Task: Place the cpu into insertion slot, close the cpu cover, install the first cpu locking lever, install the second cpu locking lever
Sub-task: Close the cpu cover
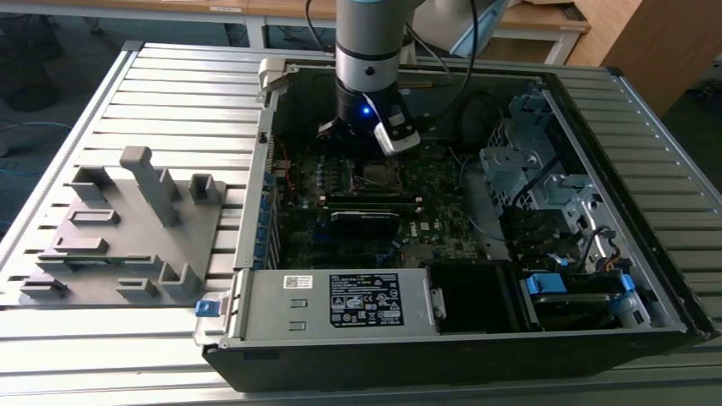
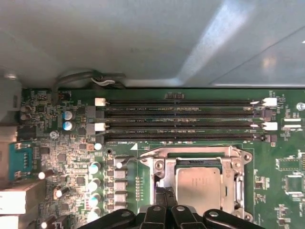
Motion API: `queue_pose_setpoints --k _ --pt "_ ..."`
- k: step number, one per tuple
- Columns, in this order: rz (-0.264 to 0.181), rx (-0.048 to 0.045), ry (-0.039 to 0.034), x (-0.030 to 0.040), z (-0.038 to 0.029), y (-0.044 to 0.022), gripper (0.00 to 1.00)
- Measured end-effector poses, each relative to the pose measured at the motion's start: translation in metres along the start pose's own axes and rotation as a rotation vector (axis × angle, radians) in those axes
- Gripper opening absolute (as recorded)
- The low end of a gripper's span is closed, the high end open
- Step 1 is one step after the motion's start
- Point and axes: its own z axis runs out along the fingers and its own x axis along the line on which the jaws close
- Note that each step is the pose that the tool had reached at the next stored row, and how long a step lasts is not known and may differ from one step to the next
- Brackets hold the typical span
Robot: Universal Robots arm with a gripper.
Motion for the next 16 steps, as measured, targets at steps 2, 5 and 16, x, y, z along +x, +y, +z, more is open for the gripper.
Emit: queue_pose_setpoints --k 2,5,16 --pt "0.000 0.0001 0.0001 -0.0001 -0.0042 0.0000 0.10" --pt "0.000 0.0000 0.0002 -0.0002 -0.0086 0.0000 0.10" --pt "0.000 0.0000 0.0001 -0.0085 -0.0087 0.0002 0.10"
